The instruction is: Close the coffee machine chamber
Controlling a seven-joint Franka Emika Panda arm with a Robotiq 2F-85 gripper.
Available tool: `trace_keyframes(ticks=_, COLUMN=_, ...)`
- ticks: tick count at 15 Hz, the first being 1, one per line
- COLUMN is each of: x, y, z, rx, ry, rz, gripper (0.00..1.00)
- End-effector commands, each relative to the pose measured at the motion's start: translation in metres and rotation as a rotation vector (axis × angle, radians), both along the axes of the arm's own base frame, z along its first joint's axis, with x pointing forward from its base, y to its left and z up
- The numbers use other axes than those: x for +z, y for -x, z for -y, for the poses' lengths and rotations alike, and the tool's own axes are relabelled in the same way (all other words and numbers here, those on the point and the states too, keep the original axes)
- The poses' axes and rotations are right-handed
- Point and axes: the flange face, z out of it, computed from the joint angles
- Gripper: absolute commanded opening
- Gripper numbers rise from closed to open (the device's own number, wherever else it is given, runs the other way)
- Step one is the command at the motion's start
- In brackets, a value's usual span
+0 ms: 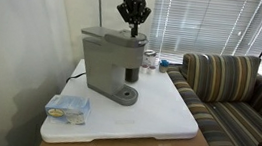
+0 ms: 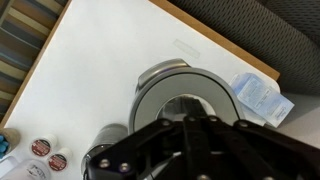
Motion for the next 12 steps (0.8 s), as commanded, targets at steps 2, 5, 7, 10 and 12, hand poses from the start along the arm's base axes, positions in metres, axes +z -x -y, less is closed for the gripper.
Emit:
trace_keyframes(ticks=2, x=0.000, y=-0.001, z=-0.001, rx=-0.003, ry=-0.001, rz=0.002, gripper=0.00)
trace_keyframes(ticks=5, x=-0.011, y=-0.007, z=-0.001, rx=-0.013, ry=-0.009, rz=-0.010, gripper=0.00)
trace_keyframes(ticks=7, x=-0.025, y=-0.013, z=-0.001, rx=-0.033, ry=-0.007, rz=-0.032, gripper=0.00)
trace_keyframes(ticks=10, x=-0.050, y=-0.022, z=0.000, rx=-0.084, ry=-0.007, rz=-0.077, gripper=0.00)
trace_keyframes(ticks=12, x=-0.065, y=-0.024, z=0.002, rx=-0.094, ry=-0.020, rz=-0.123, gripper=0.00)
